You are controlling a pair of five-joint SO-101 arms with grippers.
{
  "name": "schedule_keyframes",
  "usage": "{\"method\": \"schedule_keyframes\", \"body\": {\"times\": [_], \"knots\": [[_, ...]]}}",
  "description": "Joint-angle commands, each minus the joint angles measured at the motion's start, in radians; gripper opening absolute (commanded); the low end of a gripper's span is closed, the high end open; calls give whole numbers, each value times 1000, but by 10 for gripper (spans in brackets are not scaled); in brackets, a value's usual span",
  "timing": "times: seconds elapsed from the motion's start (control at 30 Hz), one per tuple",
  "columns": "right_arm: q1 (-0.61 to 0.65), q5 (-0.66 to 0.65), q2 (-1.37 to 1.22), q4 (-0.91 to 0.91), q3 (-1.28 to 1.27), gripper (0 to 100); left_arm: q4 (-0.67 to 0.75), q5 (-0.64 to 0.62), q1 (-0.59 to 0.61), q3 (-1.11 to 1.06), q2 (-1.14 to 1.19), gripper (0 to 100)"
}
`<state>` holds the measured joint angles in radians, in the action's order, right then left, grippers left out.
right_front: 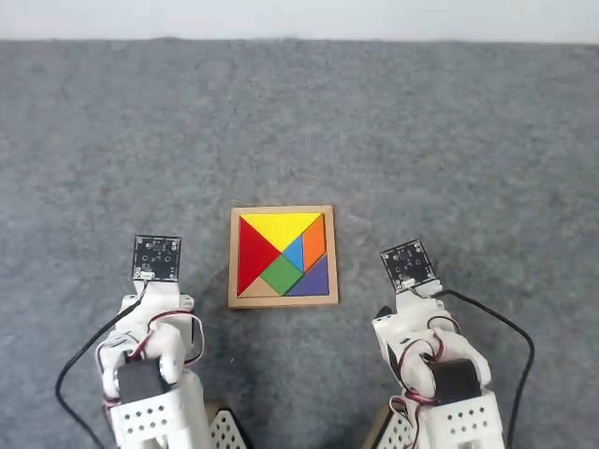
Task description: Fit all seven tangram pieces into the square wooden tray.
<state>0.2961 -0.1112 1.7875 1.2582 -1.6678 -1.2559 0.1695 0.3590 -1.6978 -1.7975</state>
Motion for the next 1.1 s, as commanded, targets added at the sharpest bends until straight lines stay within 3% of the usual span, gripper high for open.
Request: {"method": "schedule_keyframes", "body": {"times": [0.0, 1.07], "knots": [[-10, 6, -2, 8, -17, 92, -6, 6, 6, 15, -18, 12], [-5, 5, -2, 8, -17, 92, -6, 6, -8, 15, -17, 12]]}}
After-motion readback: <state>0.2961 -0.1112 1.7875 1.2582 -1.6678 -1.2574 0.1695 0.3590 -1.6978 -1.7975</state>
